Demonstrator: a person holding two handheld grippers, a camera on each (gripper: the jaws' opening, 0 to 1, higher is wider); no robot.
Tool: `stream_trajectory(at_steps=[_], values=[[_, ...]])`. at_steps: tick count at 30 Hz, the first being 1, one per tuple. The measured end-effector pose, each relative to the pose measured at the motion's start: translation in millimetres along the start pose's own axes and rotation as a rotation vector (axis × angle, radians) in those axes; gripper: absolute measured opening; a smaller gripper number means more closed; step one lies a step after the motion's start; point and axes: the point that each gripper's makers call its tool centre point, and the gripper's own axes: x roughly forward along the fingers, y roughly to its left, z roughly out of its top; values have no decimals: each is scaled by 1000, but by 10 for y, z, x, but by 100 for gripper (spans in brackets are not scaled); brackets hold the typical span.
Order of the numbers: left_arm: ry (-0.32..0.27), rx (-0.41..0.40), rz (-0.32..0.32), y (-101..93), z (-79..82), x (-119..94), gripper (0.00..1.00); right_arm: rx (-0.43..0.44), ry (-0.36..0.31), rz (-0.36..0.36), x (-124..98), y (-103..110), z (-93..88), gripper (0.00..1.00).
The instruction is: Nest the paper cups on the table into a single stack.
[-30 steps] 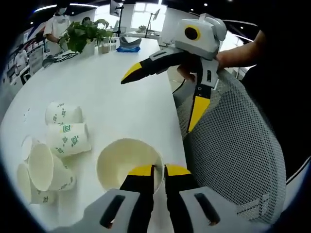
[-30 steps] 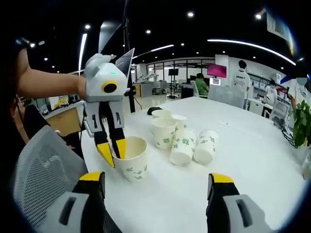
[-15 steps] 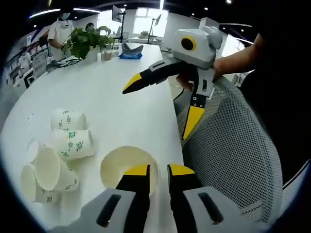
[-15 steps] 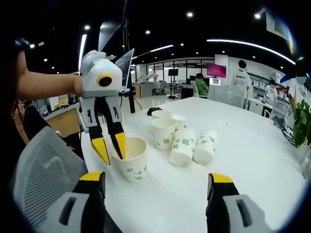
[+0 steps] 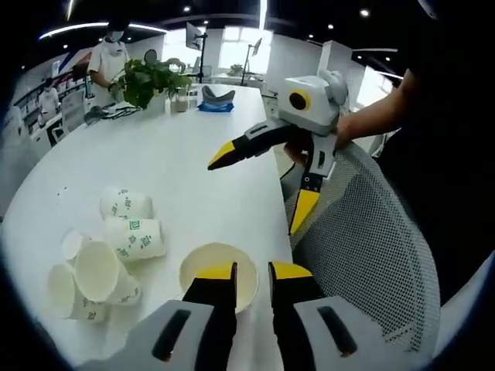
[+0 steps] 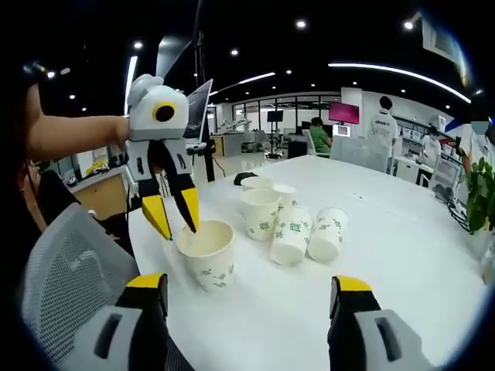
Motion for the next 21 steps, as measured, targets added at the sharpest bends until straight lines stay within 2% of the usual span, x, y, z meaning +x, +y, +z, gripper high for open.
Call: stream_trajectory(at_steps=[8, 12, 17, 21], values=[[-33, 7, 64, 185, 81, -128, 15, 1, -11, -9, -6, -33, 14, 88], [-54, 17, 132, 354, 119, -171, 20, 4, -24, -24, -16, -76, 33, 90], [-55, 12, 211, 602, 83, -222, 22, 7, -32, -40, -23, -121, 38, 93], [-78, -19, 298, 842, 73, -273, 23, 5, -30, -51, -28, -130, 42, 96]])
